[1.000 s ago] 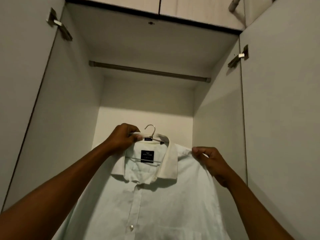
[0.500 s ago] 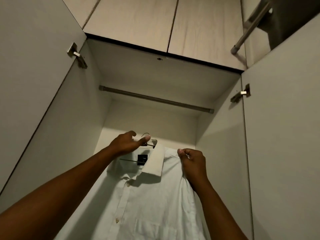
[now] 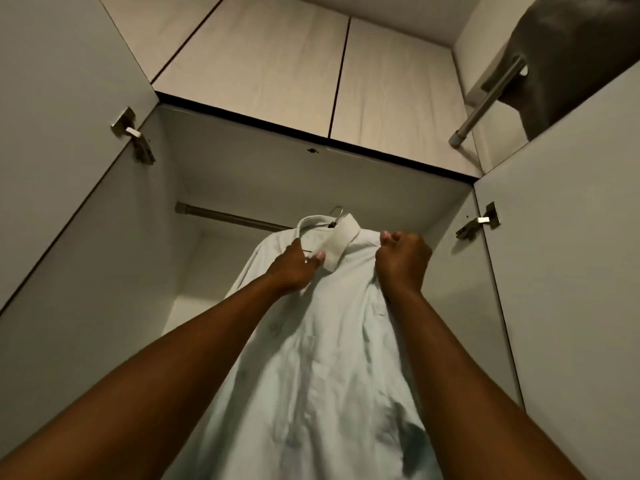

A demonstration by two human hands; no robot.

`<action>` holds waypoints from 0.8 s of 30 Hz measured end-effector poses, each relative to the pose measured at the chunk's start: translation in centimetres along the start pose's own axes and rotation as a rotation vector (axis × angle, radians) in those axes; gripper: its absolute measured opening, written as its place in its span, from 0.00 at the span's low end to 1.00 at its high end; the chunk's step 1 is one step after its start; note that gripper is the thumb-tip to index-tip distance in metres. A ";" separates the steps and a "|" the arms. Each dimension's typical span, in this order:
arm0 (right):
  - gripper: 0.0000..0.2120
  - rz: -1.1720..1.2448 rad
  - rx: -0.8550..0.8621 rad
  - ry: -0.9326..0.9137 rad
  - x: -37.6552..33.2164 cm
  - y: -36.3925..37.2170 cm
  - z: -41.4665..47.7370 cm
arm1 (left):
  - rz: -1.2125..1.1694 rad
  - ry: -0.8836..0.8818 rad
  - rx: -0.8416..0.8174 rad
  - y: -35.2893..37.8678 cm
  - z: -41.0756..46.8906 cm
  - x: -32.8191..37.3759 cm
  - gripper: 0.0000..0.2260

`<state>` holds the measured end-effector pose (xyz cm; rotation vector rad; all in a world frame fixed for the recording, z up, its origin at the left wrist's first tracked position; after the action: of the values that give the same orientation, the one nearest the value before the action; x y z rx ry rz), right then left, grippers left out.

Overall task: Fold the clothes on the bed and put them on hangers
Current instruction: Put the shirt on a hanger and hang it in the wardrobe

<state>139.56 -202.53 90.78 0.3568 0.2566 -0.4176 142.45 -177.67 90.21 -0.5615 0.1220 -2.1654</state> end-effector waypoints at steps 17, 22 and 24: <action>0.13 -0.112 0.082 -0.043 10.0 8.8 0.1 | -0.007 -0.077 -0.114 12.4 8.6 -10.0 0.33; 0.12 -0.112 0.051 -0.078 10.3 11.6 2.1 | 0.006 -0.128 -0.050 12.0 12.3 -11.0 0.33; 0.12 -0.107 0.041 -0.090 10.3 12.7 2.6 | -0.002 -0.138 -0.029 11.9 13.4 -11.3 0.32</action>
<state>154.70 -196.29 93.53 0.3644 0.1801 -0.5434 162.89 -174.66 94.84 -0.7265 0.0780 -2.1222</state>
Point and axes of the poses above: each hand's wrist, its own z-axis towards the middle knuckle, its own y-axis out of the palm, x = y × z, the point moved 10 cm from there along z, towards the middle knuckle
